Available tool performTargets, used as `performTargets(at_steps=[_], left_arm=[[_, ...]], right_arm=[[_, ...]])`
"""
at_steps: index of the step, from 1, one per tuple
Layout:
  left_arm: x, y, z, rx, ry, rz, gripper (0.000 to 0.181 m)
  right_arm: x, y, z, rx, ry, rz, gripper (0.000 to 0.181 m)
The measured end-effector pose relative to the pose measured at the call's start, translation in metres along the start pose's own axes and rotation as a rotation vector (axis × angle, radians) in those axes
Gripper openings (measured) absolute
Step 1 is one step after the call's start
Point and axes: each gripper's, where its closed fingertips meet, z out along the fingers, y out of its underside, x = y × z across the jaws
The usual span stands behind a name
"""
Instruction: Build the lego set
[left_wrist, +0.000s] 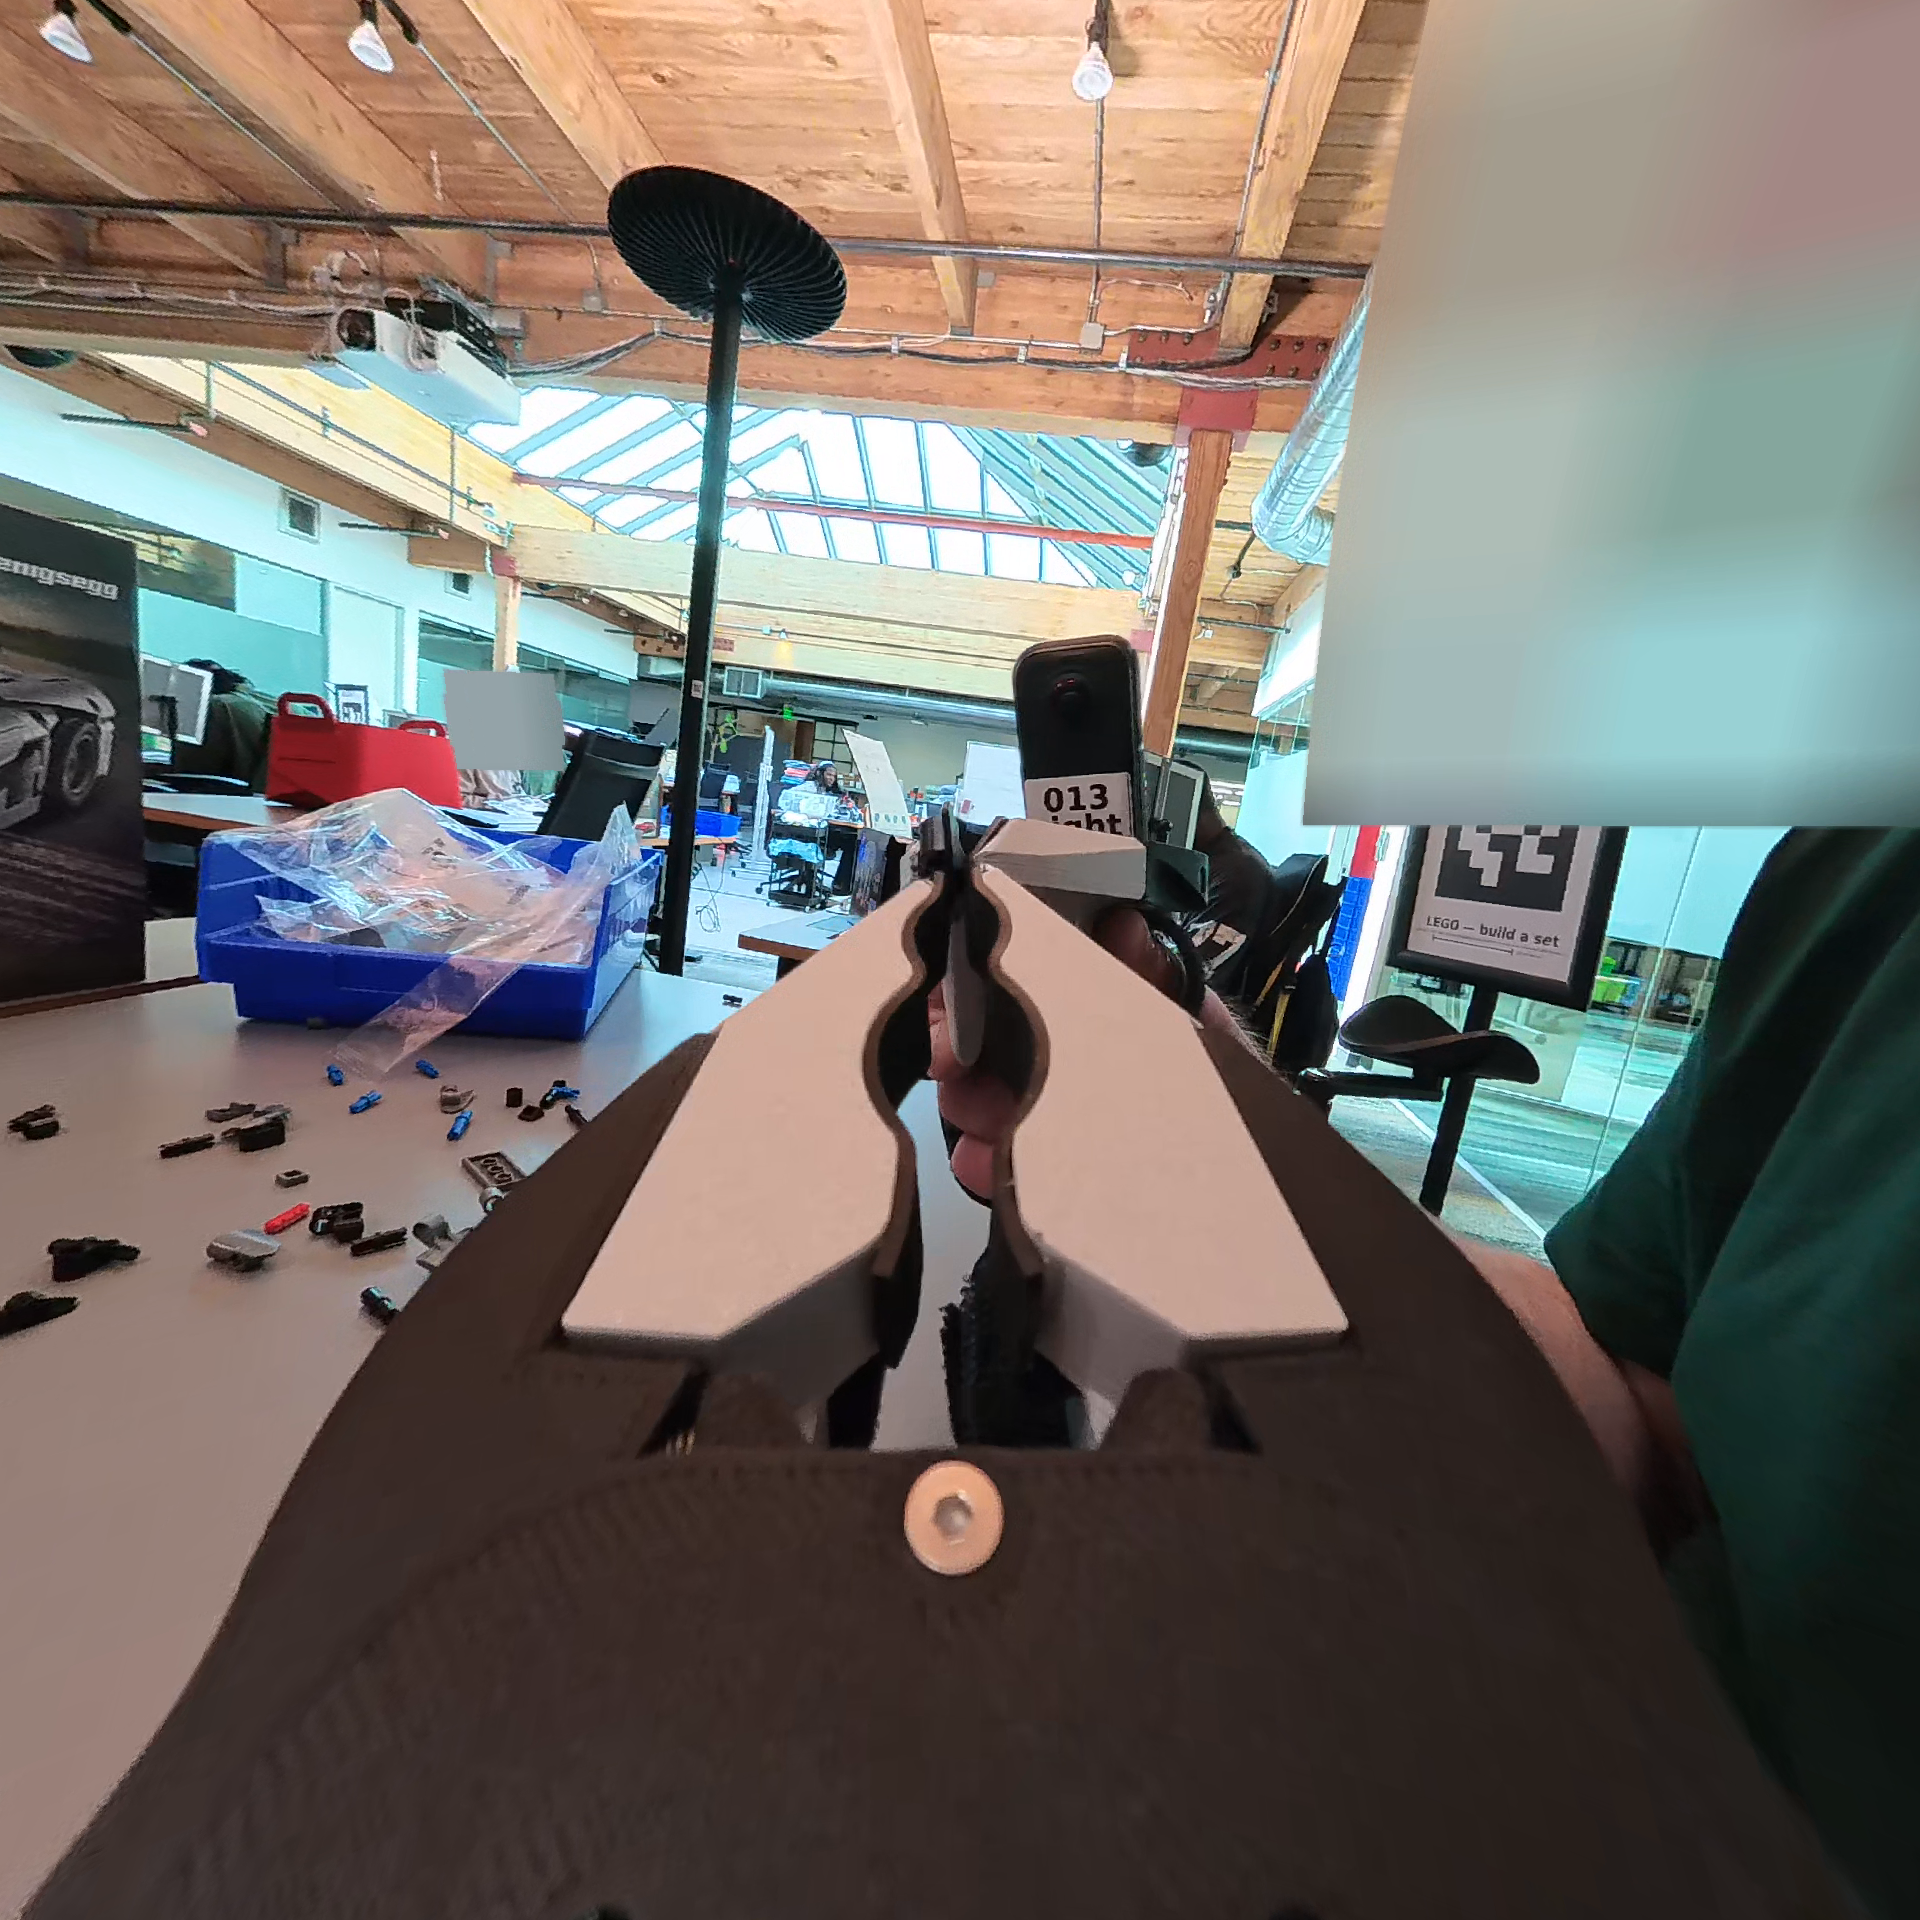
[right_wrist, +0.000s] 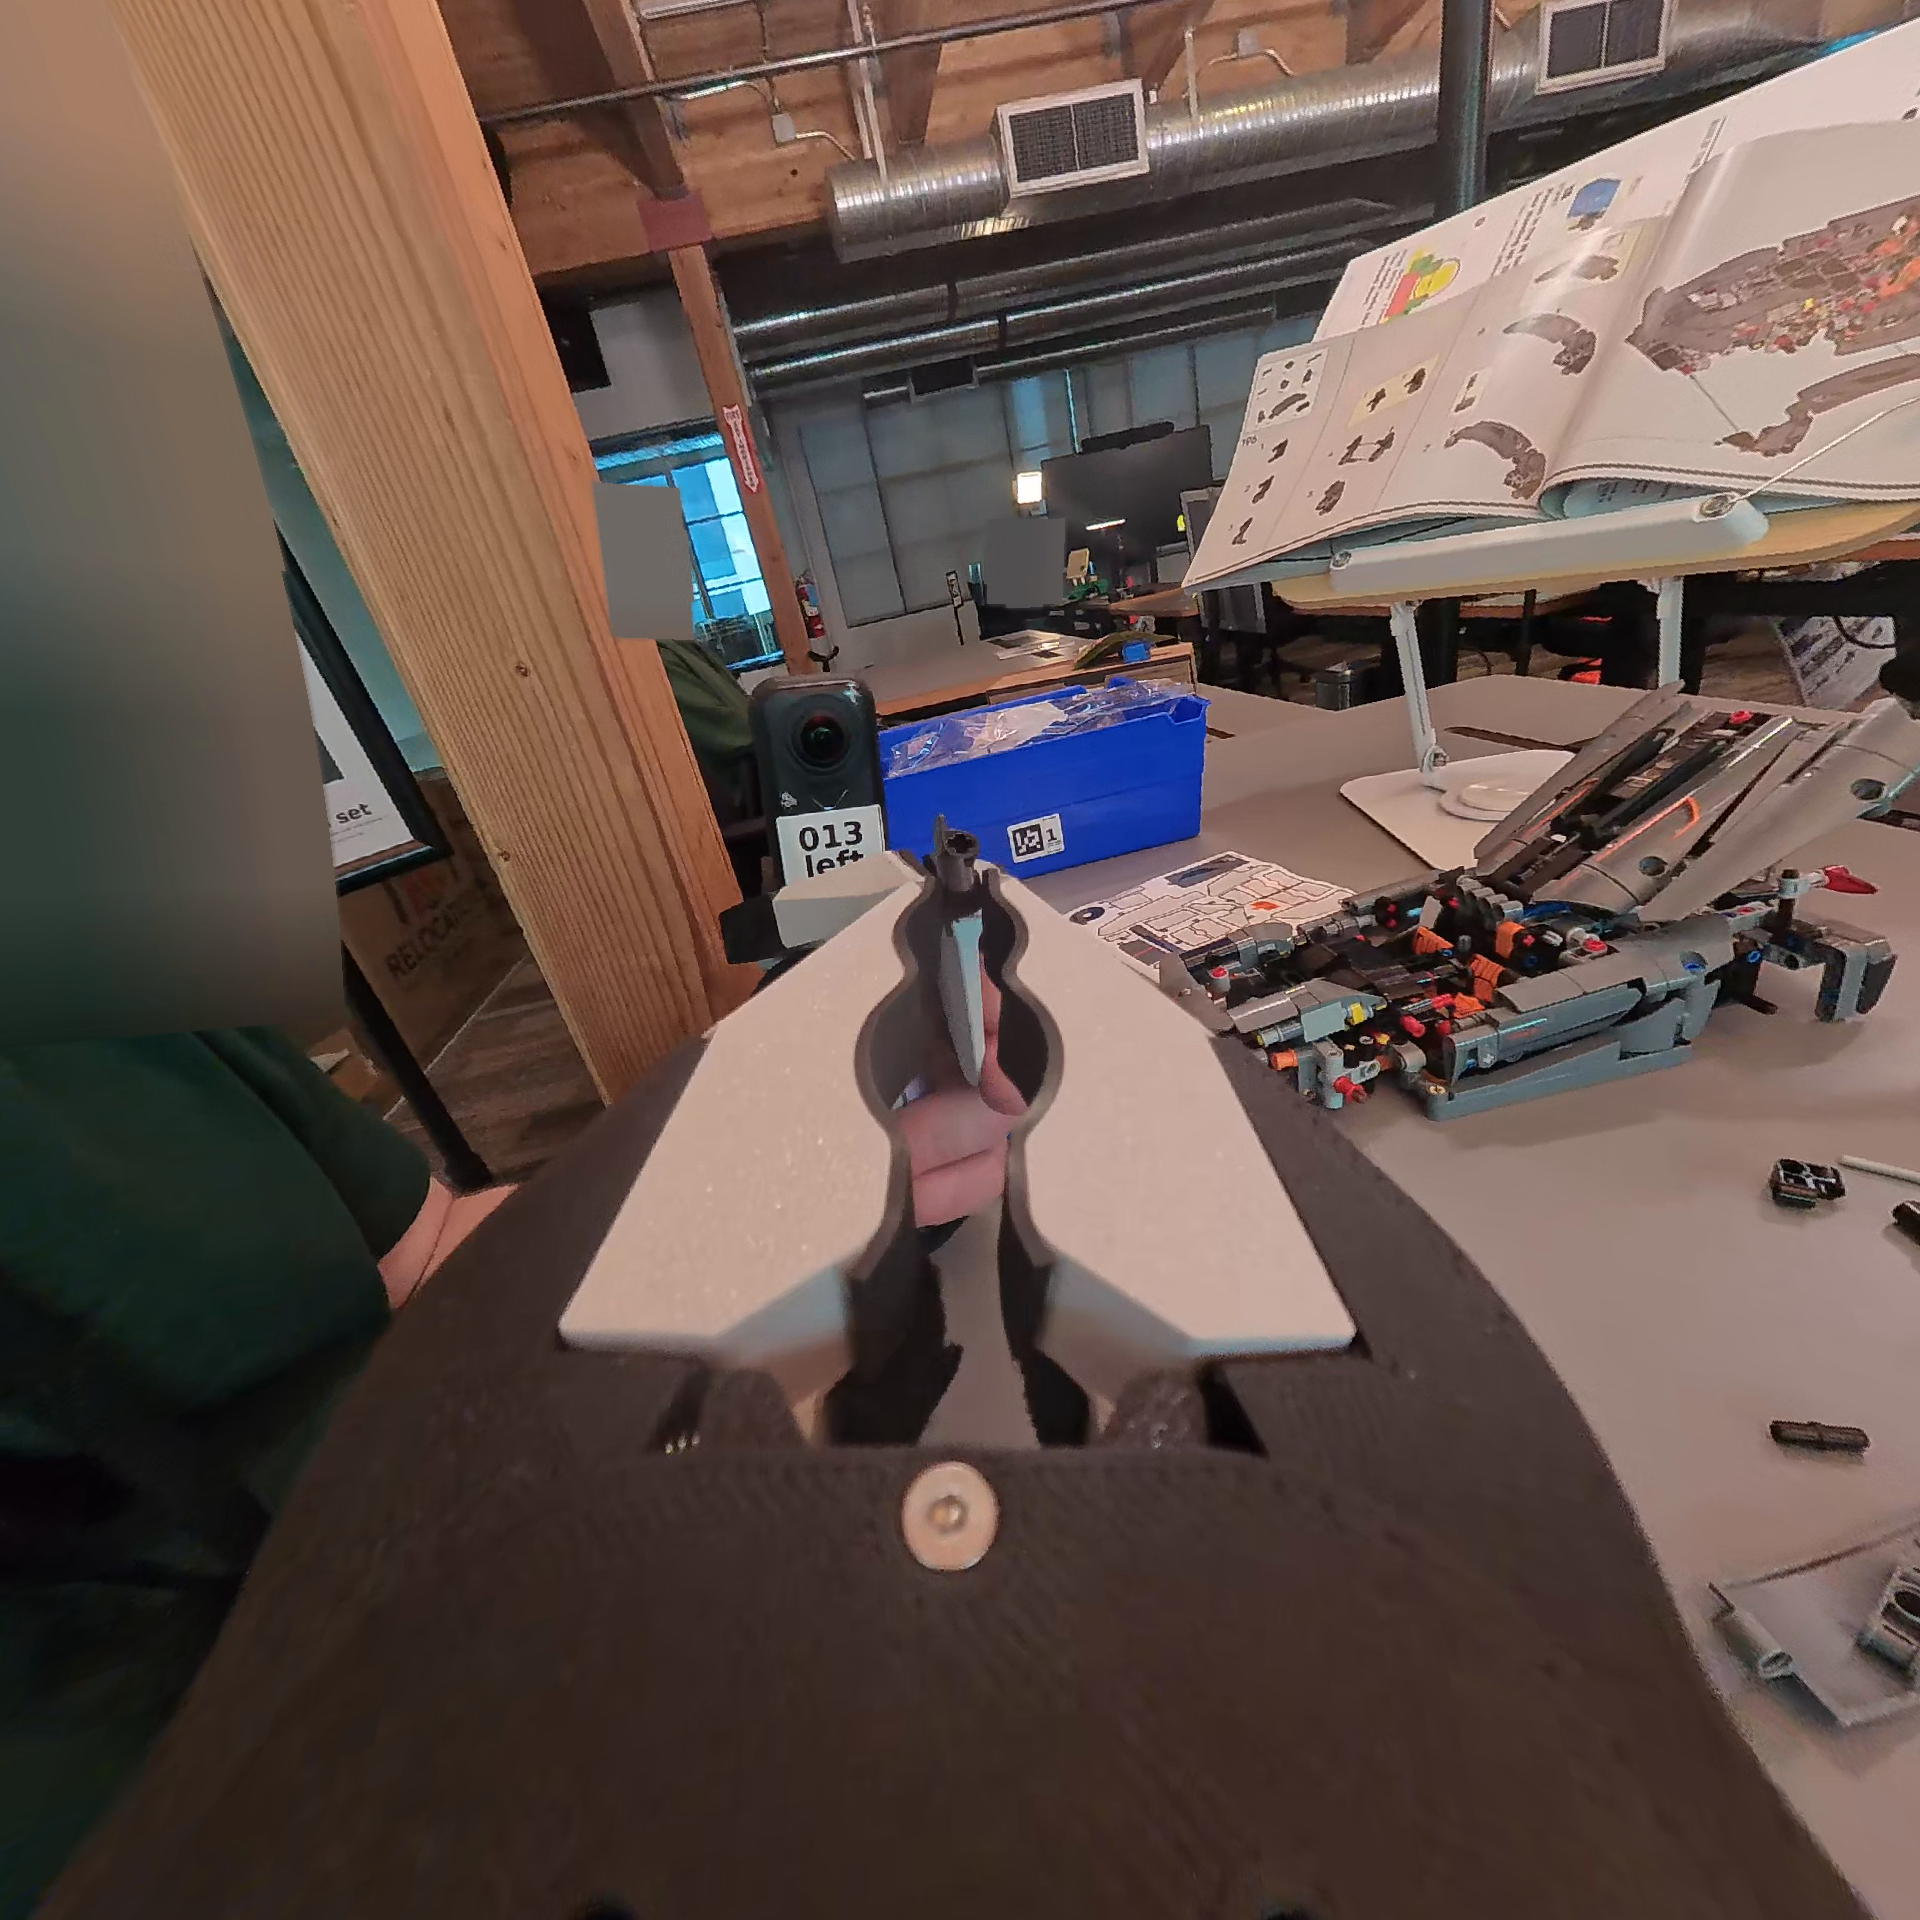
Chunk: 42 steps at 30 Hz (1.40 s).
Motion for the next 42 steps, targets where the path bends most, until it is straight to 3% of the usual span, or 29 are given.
performTargets(at_steps=[5,8,11,14,18,22,27,30,32,37,42], left_arm=[[0.001,-0.004,-0.003,0.005,0.005,0.004,0.0],[0.0,-0.014,-0.011,-0.009,-0.01,0.045,0.0],[-0.008,-0.029,-0.028,-0.019,-0.057,0.111,0.0],[-0.023,-0.04,-0.048,-0.042,-0.125,0.176,0.0],[-0.044,-0.044,-0.072,-0.088,-0.224,0.246,0.0],[-0.051,-0.042,-0.085,-0.076,-0.236,0.232,0.0],[-0.054,-0.041,-0.092,-0.059,-0.244,0.227,0.0],[-0.054,-0.041,-0.092,-0.055,-0.241,0.218,0.0],[-0.054,-0.041,-0.092,-0.058,-0.242,0.222,0.0],[-0.053,-0.039,-0.092,-0.058,-0.229,0.206,0.0],[-0.053,-0.04,-0.091,-0.051,-0.223,0.197,0.0]], right_arm=[[0.003,-0.003,-0.004,0.008,0.009,0.016,0.015],[0.024,-0.014,-0.026,-0.004,0.107,-0.022,0.017],[0.081,-0.022,-0.07,-0.118,0.376,-0.102,0.018],[0.151,-0.009,-0.123,-0.377,0.689,-0.105,0.017],[0.209,0.019,-0.155,-0.579,0.816,0.04,0.017],[0.254,0.038,-0.148,-0.684,0.828,0.093,0.01],[0.299,0.062,-0.135,-0.871,0.843,0.145,0.016],[0.322,0.072,-0.133,-0.906,0.845,0.189,0.016],[0.334,0.075,-0.136,-0.951,0.846,0.131,0.016],[0.349,0.075,-0.137,-1.043,0.724,-0.076,0.014],[0.347,0.078,-0.138,-1.079,0.59,-0.075,0.016]])
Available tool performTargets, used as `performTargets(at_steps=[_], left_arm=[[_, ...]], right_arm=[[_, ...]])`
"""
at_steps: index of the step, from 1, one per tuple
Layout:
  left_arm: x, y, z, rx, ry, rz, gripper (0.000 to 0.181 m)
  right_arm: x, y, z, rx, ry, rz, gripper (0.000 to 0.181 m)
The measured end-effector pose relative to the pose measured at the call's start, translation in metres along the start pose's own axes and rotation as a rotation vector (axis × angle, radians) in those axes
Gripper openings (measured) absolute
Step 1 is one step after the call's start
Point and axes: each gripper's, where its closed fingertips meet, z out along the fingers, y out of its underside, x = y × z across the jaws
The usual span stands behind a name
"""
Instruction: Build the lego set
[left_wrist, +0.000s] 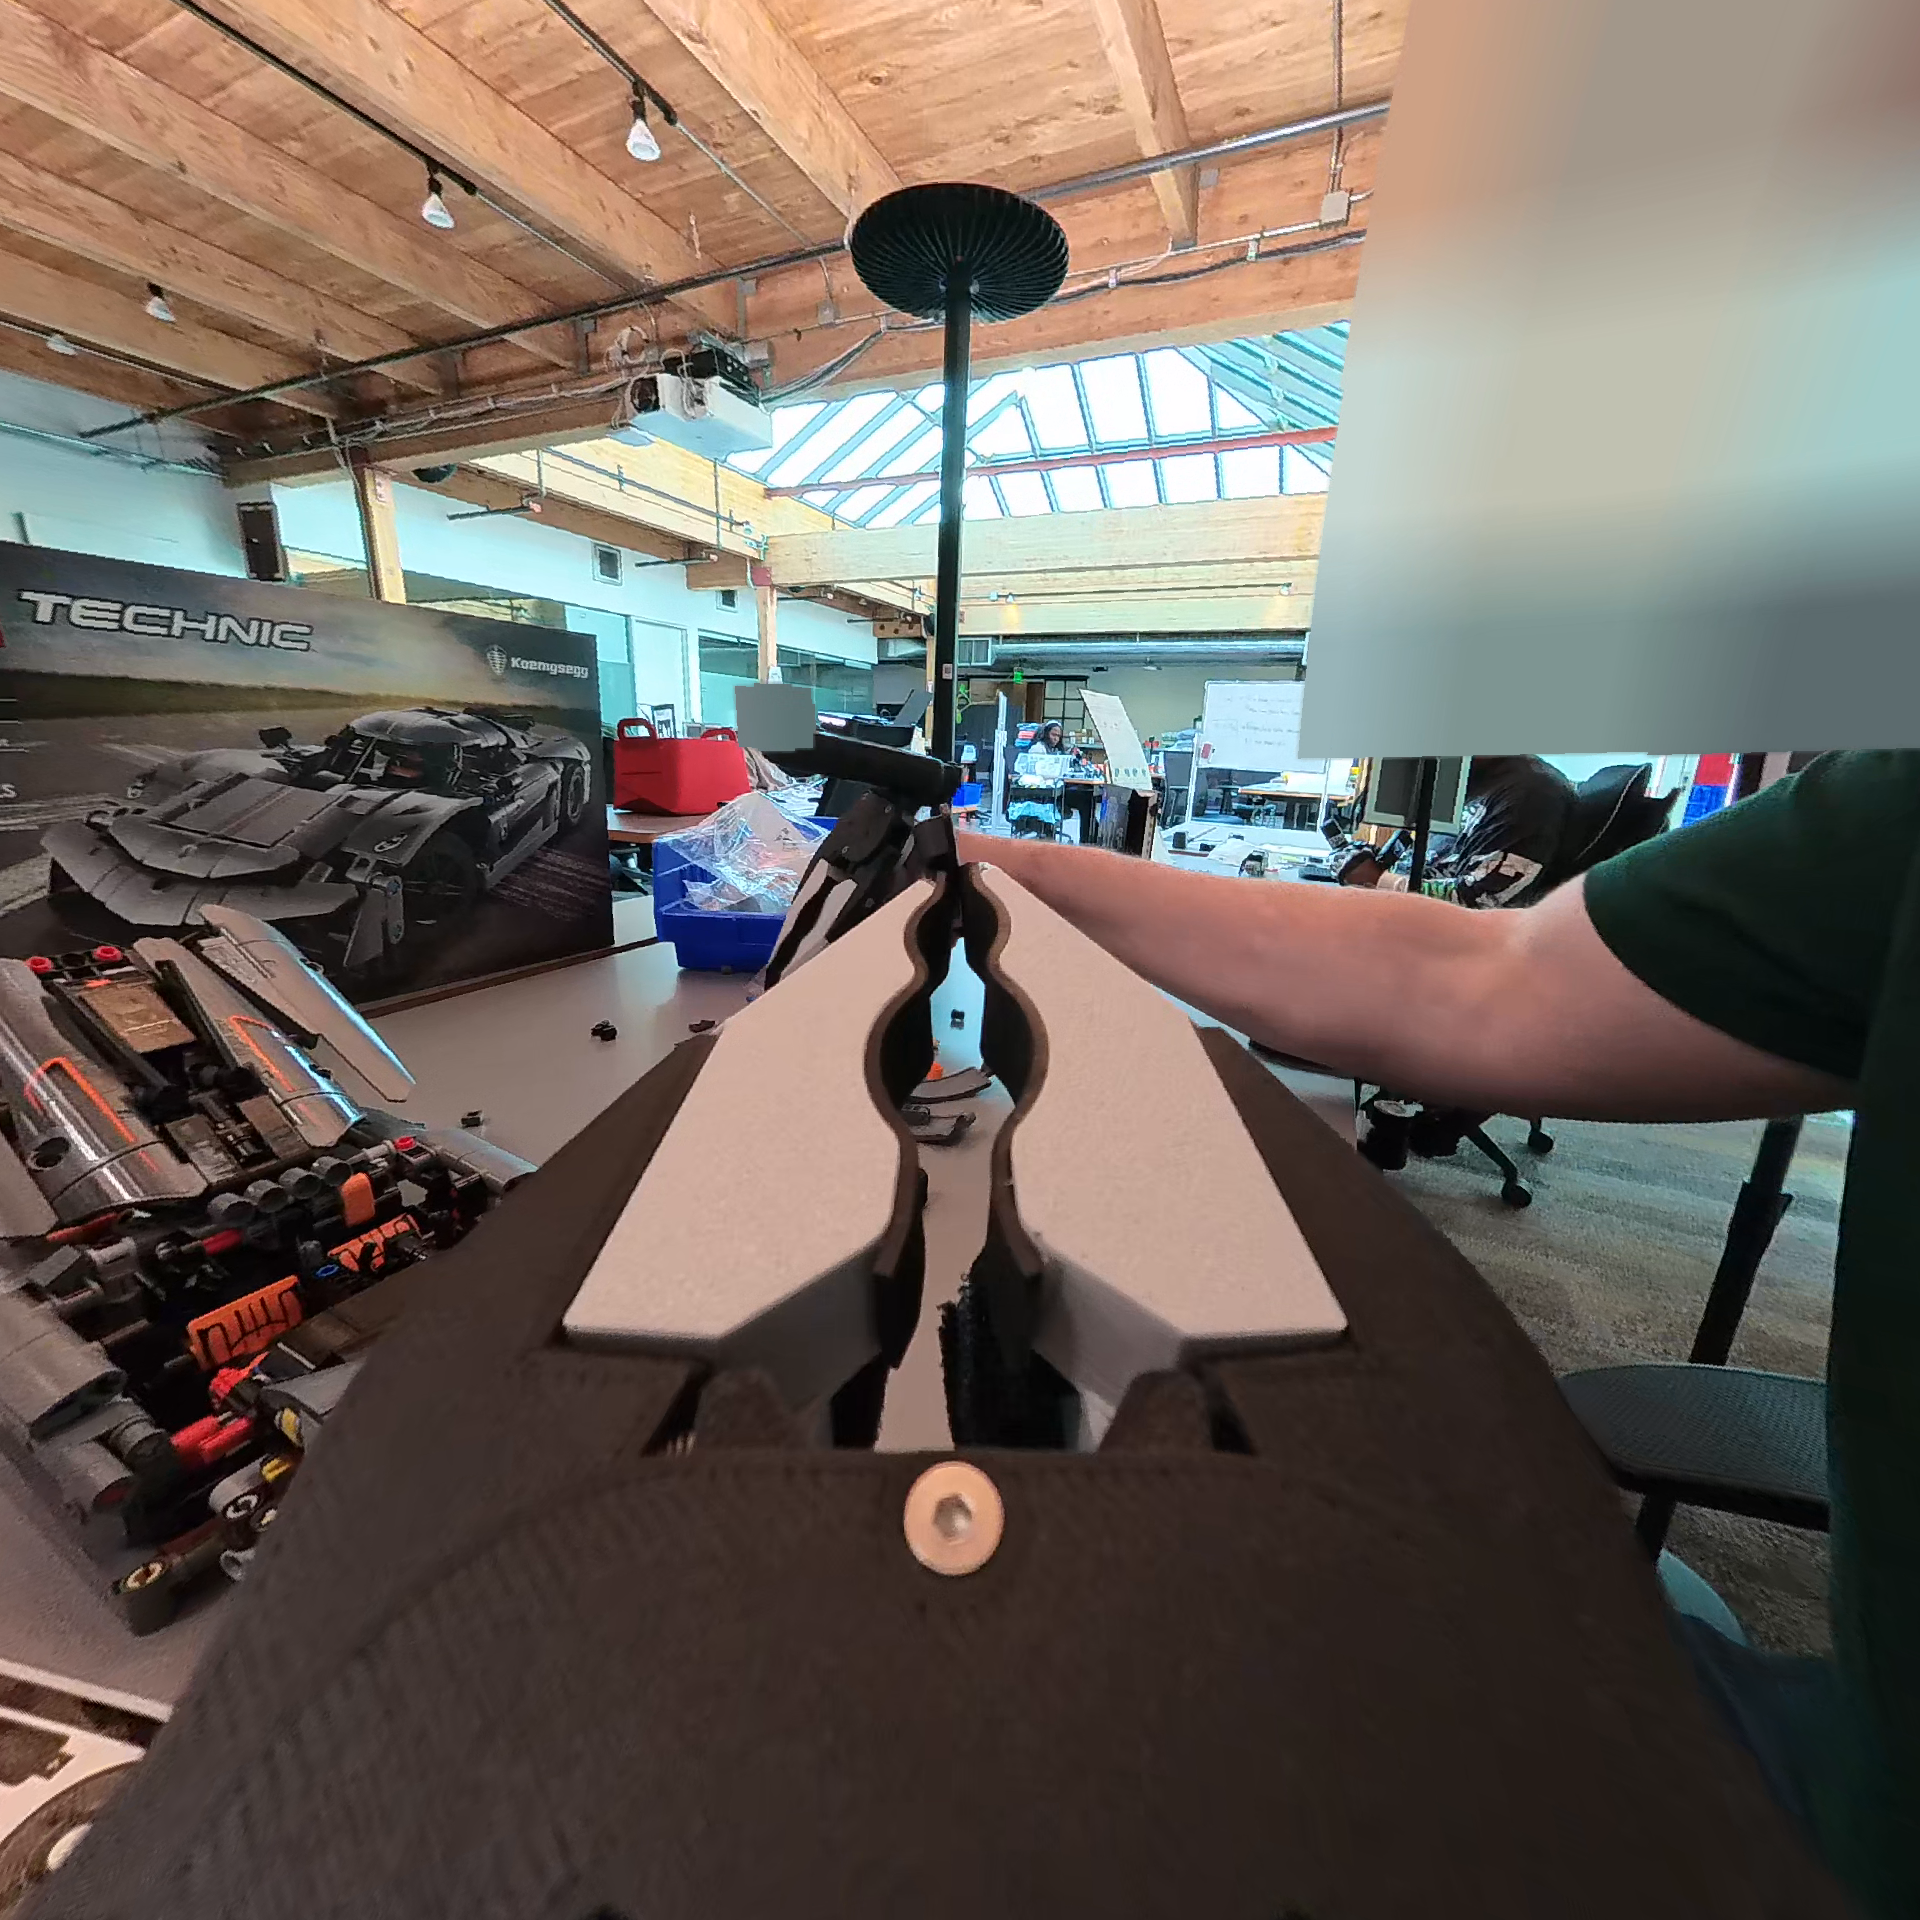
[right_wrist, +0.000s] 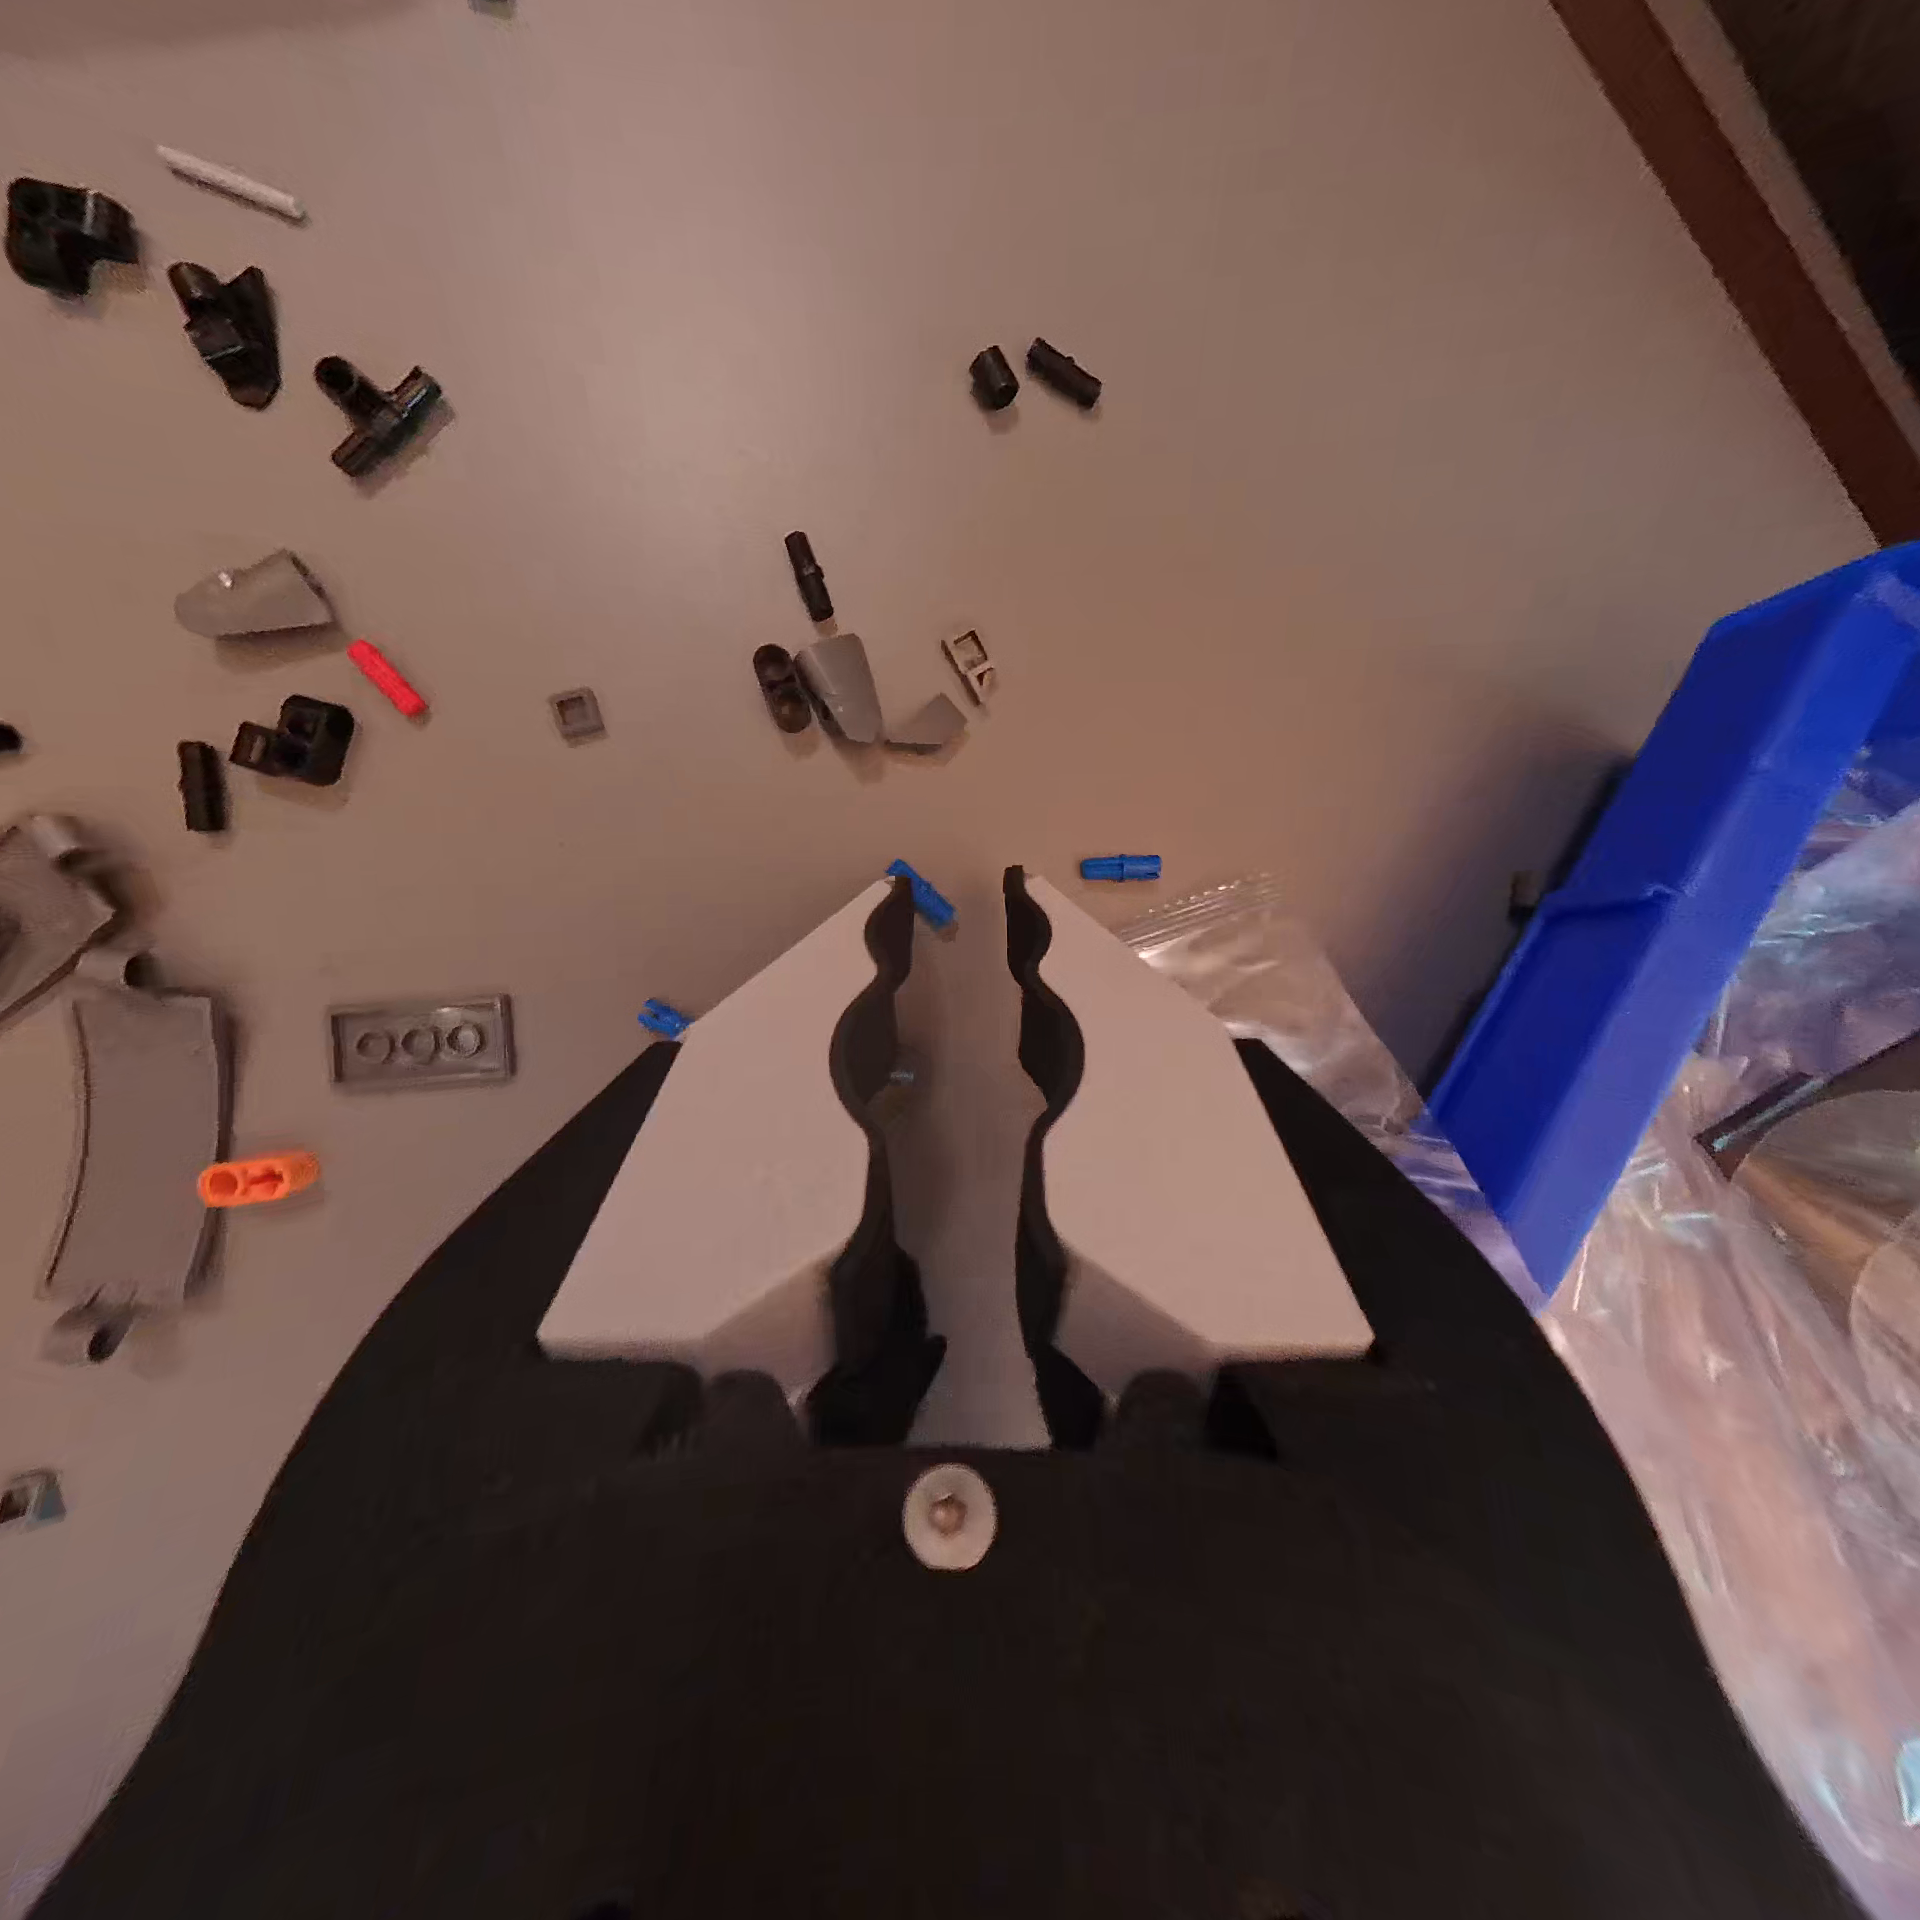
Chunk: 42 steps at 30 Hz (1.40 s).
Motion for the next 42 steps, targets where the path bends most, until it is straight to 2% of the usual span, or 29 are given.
performTargets(at_steps=[5,9,14,18,21,26,33,38,42], left_arm=[[-0.001,0.001,0.003,-0.007,0.0,-0.001,0.0],[-0.003,0.002,0.005,-0.016,-0.001,-0.001,0.0],[-0.004,0.003,0.005,-0.018,-0.002,-0.005,0.0],[-0.005,0.003,0.004,-0.016,-0.004,-0.013,0.0],[-0.005,0.003,0.003,-0.013,-0.009,-0.011,0.0],[-0.005,0.002,0.0,-0.013,-0.014,-0.01,0.0],[-0.011,-0.006,-0.016,-0.03,-0.051,0.025,0.0],[-0.024,-0.007,-0.031,-0.036,-0.087,0.036,0.0],[-0.031,-0.003,-0.036,-0.038,-0.095,-0.004,0.0]], right_arm=[[-0.004,0.006,0.006,-0.022,-0.059,-0.045,0.017],[-0.01,0.005,0.008,-0.007,-0.108,-0.034,0.003],[-0.013,0.003,0.009,0.038,-0.136,0.022,0.003],[-0.015,0.006,0.006,0.032,-0.125,0.046,0.003],[-0.03,-0.005,-0.006,0.08,-0.118,0.022,0.003],[-0.082,-0.05,-0.042,0.227,-0.088,-0.09,0.003],[-0.201,-0.131,-0.089,0.463,-0.082,-0.402,0.002],[-0.284,-0.163,-0.094,0.574,-0.091,-0.61,0.002],[-0.317,-0.172,-0.09,0.635,-0.074,-0.7,0.002]])
